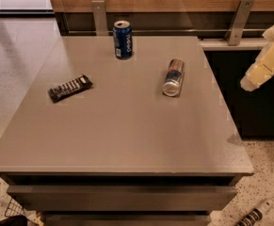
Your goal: Pick redbull can
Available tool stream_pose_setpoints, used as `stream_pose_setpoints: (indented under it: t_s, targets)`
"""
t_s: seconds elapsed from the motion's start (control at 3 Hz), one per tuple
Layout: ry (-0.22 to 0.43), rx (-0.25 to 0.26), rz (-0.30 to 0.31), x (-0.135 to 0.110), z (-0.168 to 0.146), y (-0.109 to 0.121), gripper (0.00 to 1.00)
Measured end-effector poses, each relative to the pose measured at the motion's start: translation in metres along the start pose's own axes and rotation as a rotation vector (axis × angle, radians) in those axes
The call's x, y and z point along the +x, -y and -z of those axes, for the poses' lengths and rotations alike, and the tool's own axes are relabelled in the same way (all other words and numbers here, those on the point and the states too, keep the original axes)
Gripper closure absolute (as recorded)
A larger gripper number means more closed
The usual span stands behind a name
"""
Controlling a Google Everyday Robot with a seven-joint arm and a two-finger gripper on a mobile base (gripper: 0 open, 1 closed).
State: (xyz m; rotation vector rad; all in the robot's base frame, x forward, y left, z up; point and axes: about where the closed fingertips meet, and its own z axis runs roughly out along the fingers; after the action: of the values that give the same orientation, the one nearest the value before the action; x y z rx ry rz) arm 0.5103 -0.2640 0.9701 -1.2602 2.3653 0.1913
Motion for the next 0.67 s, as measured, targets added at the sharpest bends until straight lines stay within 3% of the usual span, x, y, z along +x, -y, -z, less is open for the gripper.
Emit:
stream_pose_setpoints:
  t_s: [0.33, 0.67]
  targets:
    - [0.076, -0.024, -0.230, -0.008, -0.023, 0.031, 0.00]
    - [0.086, -0.009, -0.409, -0.025, -0.041, 0.052, 0.00]
